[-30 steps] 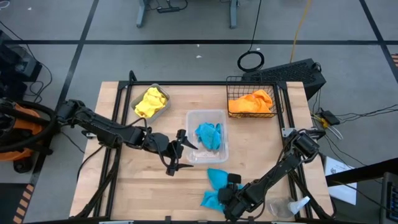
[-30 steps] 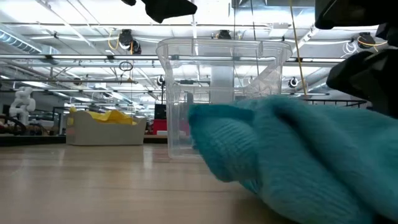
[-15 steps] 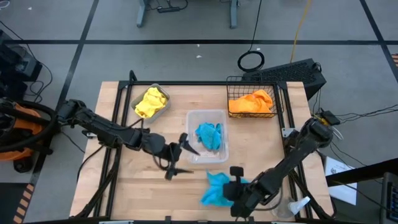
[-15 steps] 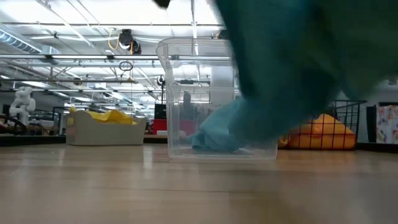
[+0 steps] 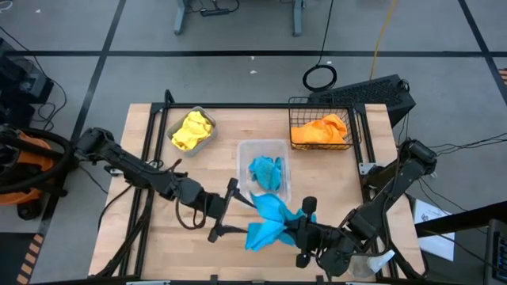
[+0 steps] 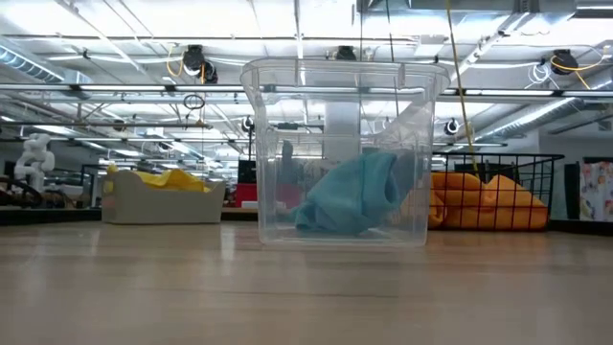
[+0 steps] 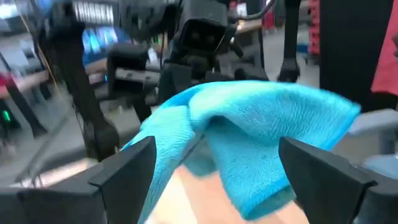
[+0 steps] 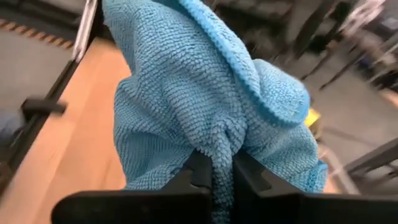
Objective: Sort microfiber towel by color & place in baskets
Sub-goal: Put the blue towel into the transparent bin
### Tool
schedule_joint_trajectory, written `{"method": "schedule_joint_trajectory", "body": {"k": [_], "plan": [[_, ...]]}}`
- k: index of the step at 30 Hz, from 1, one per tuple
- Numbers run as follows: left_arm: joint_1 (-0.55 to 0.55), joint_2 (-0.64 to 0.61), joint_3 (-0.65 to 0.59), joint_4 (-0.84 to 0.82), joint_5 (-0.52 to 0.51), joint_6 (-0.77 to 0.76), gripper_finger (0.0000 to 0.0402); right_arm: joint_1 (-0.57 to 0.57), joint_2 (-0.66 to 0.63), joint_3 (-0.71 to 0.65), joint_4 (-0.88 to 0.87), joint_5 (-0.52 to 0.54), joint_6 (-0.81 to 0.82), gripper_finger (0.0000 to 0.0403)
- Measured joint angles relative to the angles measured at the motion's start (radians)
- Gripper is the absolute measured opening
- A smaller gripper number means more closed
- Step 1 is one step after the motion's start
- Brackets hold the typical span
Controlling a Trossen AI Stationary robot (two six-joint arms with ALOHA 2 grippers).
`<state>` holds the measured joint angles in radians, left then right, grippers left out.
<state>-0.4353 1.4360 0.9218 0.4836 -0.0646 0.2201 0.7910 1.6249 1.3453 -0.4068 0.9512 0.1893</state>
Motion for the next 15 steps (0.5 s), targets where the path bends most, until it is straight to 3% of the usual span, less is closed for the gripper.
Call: {"method": "schedule_joint_trajectory", "body": {"k": [5, 11, 15], "plan": [[-0.025, 0.094, 0.000, 0.233, -0.032, 0.152, 0.0343, -0.027, 0.000, 0.000, 0.206, 0.098, -0.164, 0.0010], [-0.064, 0.189, 0.000, 0.449, -0.111, 0.414, 0.0343, -0.061, 0.000, 0.000, 0.409, 0.089, -0.243, 0.0017], [-0.084, 0.214, 0.000, 0.537, -0.142, 0.486, 0.0353, -0.086, 0.000, 0.000, 0.478, 0.089, -0.257, 0.0031]]}}
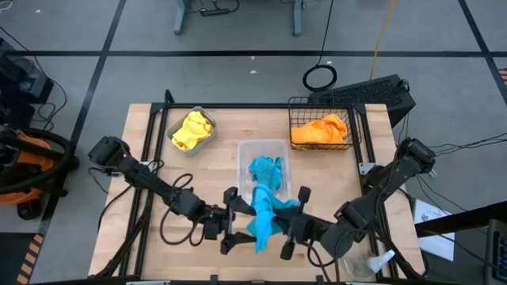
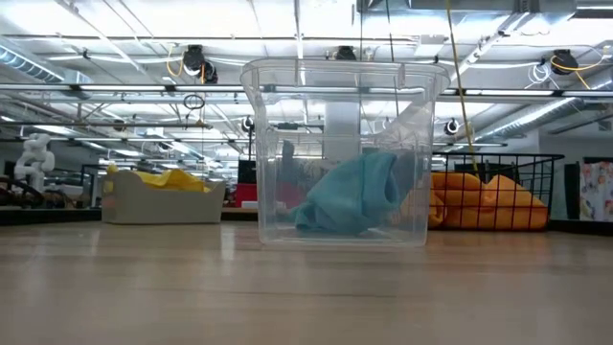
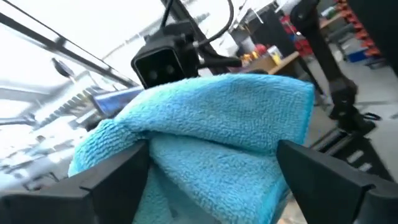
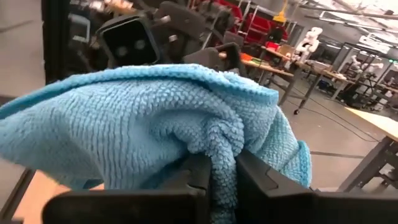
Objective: Sort microfiber towel by color & place in baskets
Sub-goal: Put the blue towel into the transparent bin
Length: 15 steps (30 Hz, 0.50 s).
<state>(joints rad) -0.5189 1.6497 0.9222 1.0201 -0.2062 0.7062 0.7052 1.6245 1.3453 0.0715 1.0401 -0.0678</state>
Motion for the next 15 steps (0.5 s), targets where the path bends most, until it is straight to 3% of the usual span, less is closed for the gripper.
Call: {"method": "schedule_joint_trajectory", "body": {"k": [6, 15], "plan": [[-0.008, 0.000, 0.000, 0.014, -0.110, 0.096, 0.0396, -0.056, 0.000, 0.000, 0.102, 0.000, -0.004, 0.0051], [-0.003, -0.003, 0.002, 0.021, -0.369, 0.263, 0.0397, -0.156, -0.003, 0.000, 0.132, -0.051, 0.044, 0.0076]]}}
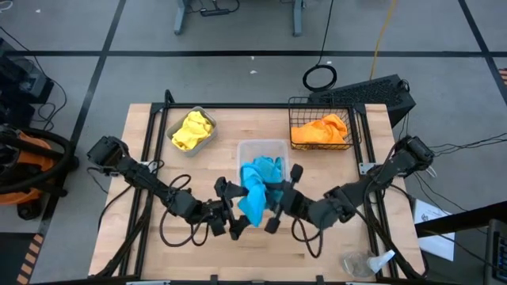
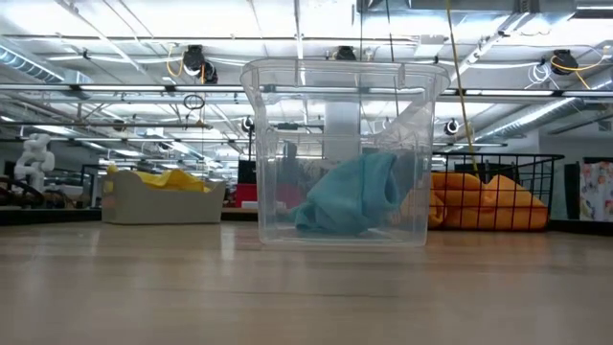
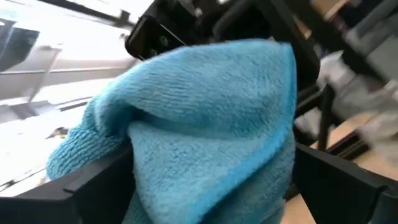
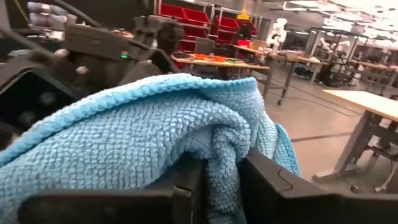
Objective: Sort microfiber towel by color & place in baskets
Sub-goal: Put the blue towel into the transparent bin
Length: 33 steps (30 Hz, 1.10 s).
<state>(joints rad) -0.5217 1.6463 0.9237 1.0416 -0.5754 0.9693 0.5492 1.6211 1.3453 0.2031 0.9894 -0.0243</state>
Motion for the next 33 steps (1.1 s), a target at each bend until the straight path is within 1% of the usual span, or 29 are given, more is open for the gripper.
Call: {"method": "schedule_joint_trajectory", "body": {"k": [4, 6, 8, 11, 12, 15, 17, 19, 20, 21, 24, 27, 30, 33], "plan": [[-0.001, 0.000, 0.000, -0.040, -0.078, 0.013, 0.0382, -0.018, 0.000, 0.000, -0.007, -0.004, -0.002, 0.0093], [-0.007, 0.000, 0.000, -0.062, -0.105, 0.017, 0.0359, -0.020, -0.007, 0.000, -0.030, -0.017, -0.010, 0.0105], [-0.007, 0.001, 0.001, -0.066, -0.115, 0.025, 0.0327, -0.020, -0.018, 0.000, -0.050, -0.044, 0.001, 0.0118], [-0.006, 0.001, 0.002, -0.046, -0.125, 0.029, 0.0266, -0.022, -0.033, 0.000, -0.066, -0.104, 0.030, 0.0135], [-0.005, 0.001, 0.002, -0.034, -0.129, 0.036, 0.0243, -0.023, -0.033, 0.000, -0.065, -0.109, 0.033, 0.0139], [-0.004, 0.002, 0.002, -0.021, -0.158, 0.062, 0.0165, -0.022, -0.033, 0.000, -0.080, -0.112, 0.037, 0.0149], [-0.003, 0.002, 0.001, -0.022, -0.186, 0.083, 0.0104, -0.020, -0.035, 0.000, -0.111, -0.101, 0.057, 0.0154], [-0.001, 0.004, 0.000, -0.027, -0.215, 0.098, 0.0041, -0.015, -0.046, 0.000, -0.172, -0.084, 0.089, 0.0160], [0.002, 0.005, 0.000, -0.028, -0.225, 0.108, 0.0021, -0.013, -0.055, 0.000, -0.207, -0.087, 0.107, 0.0164], [0.004, 0.005, 0.000, -0.029, -0.230, 0.111, 0.0015, -0.012, -0.062, 0.000, -0.236, -0.083, 0.127, 0.0169], [0.014, 0.005, -0.001, -0.045, -0.251, 0.113, 0.0017, -0.009, -0.091, 0.004, -0.350, -0.081, 0.183, 0.0189], [0.035, 0.006, -0.002, -0.083, -0.285, 0.116, 0.0013, -0.001, -0.116, 0.004, -0.473, -0.079, 0.236, 0.0211], [0.066, 0.006, -0.002, -0.143, -0.293, 0.088, 0.0007, 0.007, -0.137, 0.004, -0.582, -0.079, 0.299, 0.0229], [0.103, 0.006, -0.002, -0.219, -0.293, 0.041, 0.0006, 0.014, -0.151, 0.004, -0.679, -0.128, 0.362, 0.0241]]}}
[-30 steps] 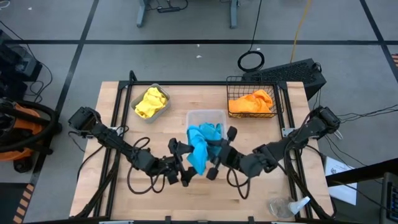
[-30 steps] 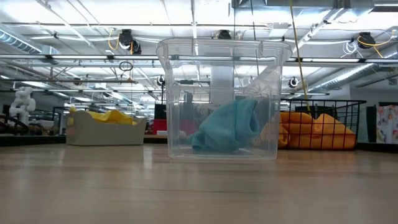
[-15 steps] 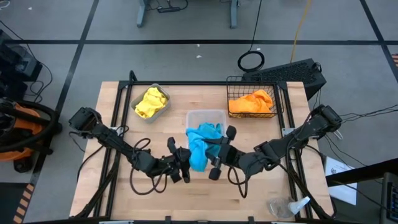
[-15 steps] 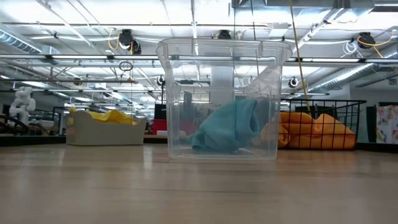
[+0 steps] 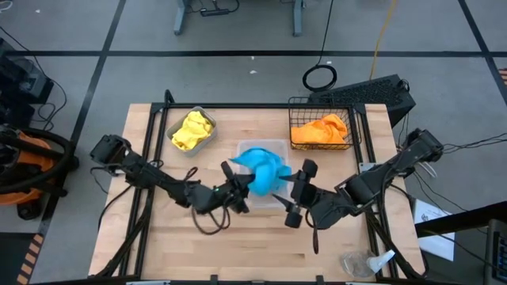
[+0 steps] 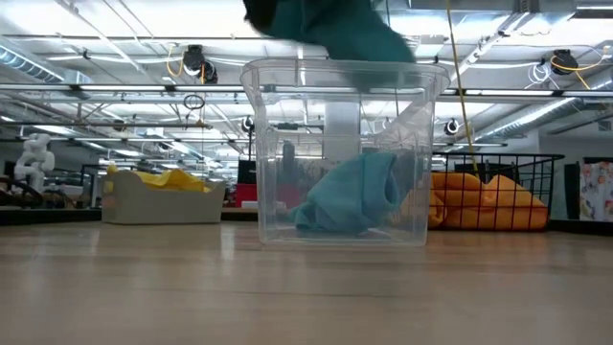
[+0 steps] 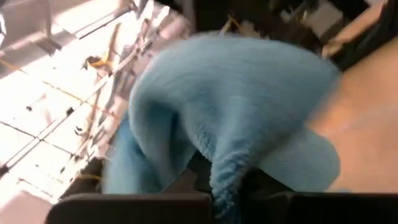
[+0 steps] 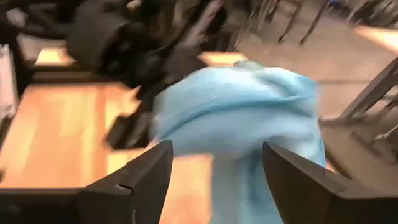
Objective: Sort microfiber towel by color & place in baskets
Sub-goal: Put the blue towel into the transparent bin
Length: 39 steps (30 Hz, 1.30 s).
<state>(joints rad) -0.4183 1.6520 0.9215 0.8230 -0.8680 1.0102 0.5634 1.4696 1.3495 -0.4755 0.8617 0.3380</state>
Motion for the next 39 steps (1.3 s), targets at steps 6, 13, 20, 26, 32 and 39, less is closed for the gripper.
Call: {"method": "schedule_joint_trajectory", "body": {"k": [6, 13, 20, 26, 32, 39], "plan": [[0.040, 0.000, 0.000, -0.153, 0.009, -0.089, 0.0006, 0.038, -0.010, 0.000, -0.159, -0.060, 0.167, 0.0243], [-0.042, -0.017, 0.000, -0.192, -0.025, -0.045, 0.0006, 0.110, -0.011, -0.001, -0.218, -0.058, 0.252, 0.0234], [-0.064, -0.041, 0.013, -0.312, -0.022, -0.038, 0.0014, 0.140, -0.011, -0.002, -0.135, -0.045, 0.214, 0.0226], [0.010, -0.041, 0.013, -0.455, 0.128, -0.329, 0.0091, 0.123, 0.038, -0.002, -0.045, 0.028, 0.092, 0.0224], [0.040, -0.041, 0.013, -0.533, 0.271, -0.486, 0.0183, 0.034, 0.108, -0.003, 0.029, -0.008, -0.007, 0.0170], [0.035, -0.041, 0.013, -0.573, 0.306, -0.560, 0.0246, -0.140, 0.173, -0.003, 0.041, -0.219, 0.018, 0.0034]]}}
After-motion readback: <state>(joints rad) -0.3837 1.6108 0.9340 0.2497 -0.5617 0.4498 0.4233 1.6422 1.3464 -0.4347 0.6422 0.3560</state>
